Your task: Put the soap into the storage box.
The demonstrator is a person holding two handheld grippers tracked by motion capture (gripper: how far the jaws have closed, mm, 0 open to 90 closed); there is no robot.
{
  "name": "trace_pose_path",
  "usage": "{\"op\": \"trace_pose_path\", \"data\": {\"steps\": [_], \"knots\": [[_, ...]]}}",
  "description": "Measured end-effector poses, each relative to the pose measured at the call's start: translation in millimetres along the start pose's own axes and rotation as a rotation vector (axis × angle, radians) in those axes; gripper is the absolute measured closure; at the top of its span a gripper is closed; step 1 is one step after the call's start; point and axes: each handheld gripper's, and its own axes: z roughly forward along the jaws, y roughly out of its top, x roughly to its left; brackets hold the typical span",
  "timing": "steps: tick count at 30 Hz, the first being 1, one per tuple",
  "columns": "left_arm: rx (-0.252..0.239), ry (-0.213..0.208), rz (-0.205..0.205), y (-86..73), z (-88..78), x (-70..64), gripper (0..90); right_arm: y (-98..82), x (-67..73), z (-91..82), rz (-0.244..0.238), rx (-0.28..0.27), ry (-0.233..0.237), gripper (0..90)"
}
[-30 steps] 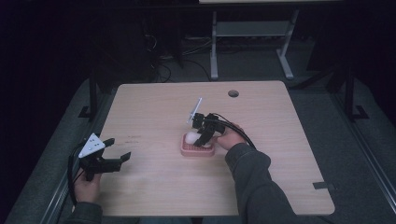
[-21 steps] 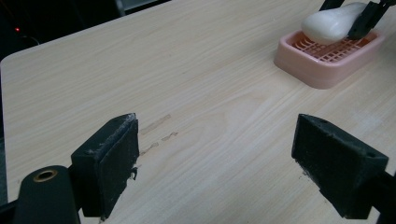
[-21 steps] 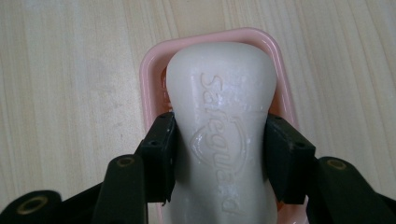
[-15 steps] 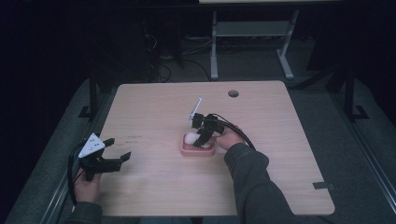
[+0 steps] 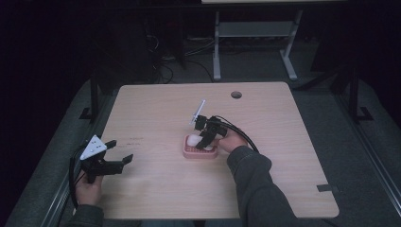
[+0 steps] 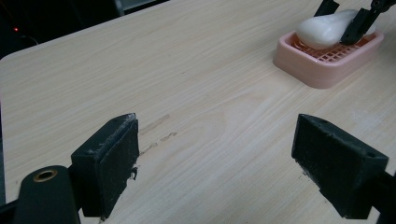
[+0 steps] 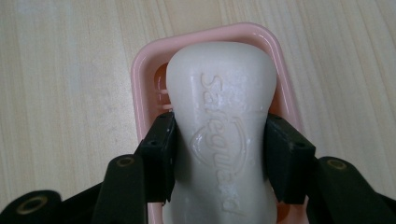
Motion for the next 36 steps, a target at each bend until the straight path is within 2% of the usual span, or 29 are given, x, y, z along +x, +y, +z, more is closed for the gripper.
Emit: {"op": "trace_pose_path", "data": {"steps": [10, 28, 36], "knots": [[-0.001, 0.001, -0.003, 0.0, 0.0, -0.1, 14.5, -2.0, -1.5, 5.1, 0.011, -0.004, 0.009, 48.2], [-0.002, 0.001, -0.005, 0.0, -0.1, -0.1, 14.5, -2.7, -2.2, 3.1, 0.02, -0.009, 0.002, 47.1], [-0.002, 0.001, -0.005, 0.0, 0.0, -0.1, 14.5, -3.2, -1.7, -3.6, 0.017, -0.044, 0.0, 48.3]]}}
